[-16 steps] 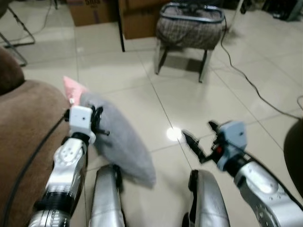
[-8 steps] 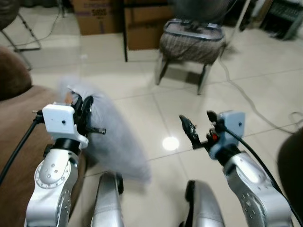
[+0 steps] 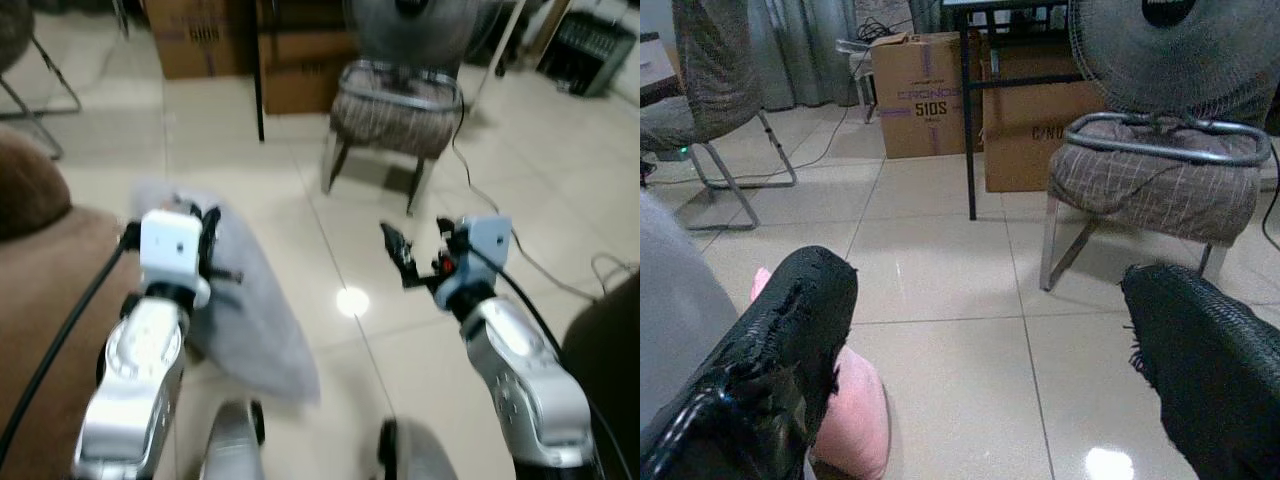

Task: Move the pillow to the sofa from floor

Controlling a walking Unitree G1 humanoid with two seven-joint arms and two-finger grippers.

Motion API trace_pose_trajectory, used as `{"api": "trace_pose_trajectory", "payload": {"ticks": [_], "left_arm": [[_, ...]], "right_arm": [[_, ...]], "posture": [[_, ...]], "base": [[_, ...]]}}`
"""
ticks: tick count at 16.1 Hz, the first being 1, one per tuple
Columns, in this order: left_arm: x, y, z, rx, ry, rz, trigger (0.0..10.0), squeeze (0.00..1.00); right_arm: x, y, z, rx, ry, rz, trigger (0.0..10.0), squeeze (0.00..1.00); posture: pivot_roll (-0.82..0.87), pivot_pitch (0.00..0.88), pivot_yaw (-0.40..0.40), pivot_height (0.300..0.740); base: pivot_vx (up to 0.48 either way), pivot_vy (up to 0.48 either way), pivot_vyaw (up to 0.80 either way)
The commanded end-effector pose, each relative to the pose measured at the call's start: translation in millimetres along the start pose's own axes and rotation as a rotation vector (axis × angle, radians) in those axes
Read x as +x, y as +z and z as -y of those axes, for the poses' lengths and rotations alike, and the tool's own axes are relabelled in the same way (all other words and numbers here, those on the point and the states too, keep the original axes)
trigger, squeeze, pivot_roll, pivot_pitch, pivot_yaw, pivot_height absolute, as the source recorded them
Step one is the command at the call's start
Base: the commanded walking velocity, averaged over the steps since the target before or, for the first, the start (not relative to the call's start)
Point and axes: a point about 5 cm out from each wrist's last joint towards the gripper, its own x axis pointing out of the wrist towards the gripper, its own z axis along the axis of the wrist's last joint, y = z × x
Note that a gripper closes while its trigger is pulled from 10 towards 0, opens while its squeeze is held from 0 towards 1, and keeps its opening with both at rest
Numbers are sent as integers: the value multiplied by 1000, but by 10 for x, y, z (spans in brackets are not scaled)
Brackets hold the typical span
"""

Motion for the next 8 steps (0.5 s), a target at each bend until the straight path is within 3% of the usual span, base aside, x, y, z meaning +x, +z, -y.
{"api": "trace_pose_trajectory", "payload": {"ticks": [1,4,8], "left_arm": [[38,89,-39,14,18,42,10000,0],[124,66,-96,31,38,18,10000,0],[102,37,-52,20,19,6,10000,0]], "right_arm": [[22,10,43,-14,-18,7,10000,0],[34,16,52,-9,-25,19,10000,0],[7,-47,0,-10,27,-11,10000,0]], "posture": [[78,0,-20,705],[78,0,-8,730],[80,0,-5,740]], "base": [[0,0,0],[0,0,0],[0,0,0]]}}
